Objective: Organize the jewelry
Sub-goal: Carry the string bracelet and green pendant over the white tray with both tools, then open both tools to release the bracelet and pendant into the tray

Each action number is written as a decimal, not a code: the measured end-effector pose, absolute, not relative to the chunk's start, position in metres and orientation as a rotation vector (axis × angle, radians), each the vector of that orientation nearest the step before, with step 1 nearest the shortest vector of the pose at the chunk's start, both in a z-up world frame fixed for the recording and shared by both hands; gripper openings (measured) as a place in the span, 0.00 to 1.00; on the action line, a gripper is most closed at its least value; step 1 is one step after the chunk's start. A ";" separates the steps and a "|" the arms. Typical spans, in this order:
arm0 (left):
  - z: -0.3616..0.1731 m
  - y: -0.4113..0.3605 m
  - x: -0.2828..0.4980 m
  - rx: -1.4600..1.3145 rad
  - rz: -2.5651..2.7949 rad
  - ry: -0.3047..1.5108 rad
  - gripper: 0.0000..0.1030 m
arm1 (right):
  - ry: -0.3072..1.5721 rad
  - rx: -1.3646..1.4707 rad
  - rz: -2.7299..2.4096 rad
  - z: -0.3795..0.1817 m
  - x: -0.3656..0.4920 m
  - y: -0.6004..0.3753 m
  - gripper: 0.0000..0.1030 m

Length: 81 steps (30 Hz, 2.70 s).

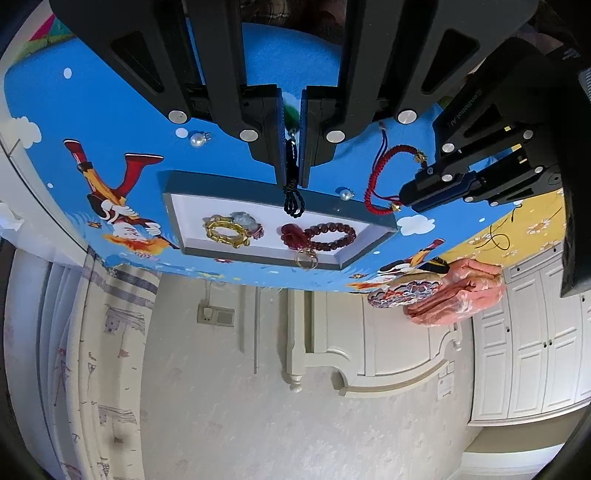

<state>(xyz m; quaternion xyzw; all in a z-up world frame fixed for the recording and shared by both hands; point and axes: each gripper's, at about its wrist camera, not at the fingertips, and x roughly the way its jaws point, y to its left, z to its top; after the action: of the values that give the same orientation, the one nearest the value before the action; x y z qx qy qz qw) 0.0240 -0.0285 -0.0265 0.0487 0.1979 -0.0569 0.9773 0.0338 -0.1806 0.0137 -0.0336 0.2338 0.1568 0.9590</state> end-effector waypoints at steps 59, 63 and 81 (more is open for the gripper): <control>0.024 -0.018 0.197 0.000 0.006 0.451 0.09 | 0.526 -0.086 0.183 0.045 0.201 -0.183 0.07; 0.016 -0.020 0.206 0.008 0.018 0.473 0.07 | 0.551 -0.094 0.182 0.038 0.211 -0.179 0.07; 0.005 0.007 0.217 0.005 0.040 0.534 0.67 | 0.657 -0.110 0.202 0.016 0.220 -0.175 0.26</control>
<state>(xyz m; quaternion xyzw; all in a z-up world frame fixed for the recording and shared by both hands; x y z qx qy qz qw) 0.2174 0.0075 0.0046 0.0022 0.2637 0.0198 0.9644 0.2196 -0.1754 0.0161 -0.0539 0.3219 0.0989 0.9401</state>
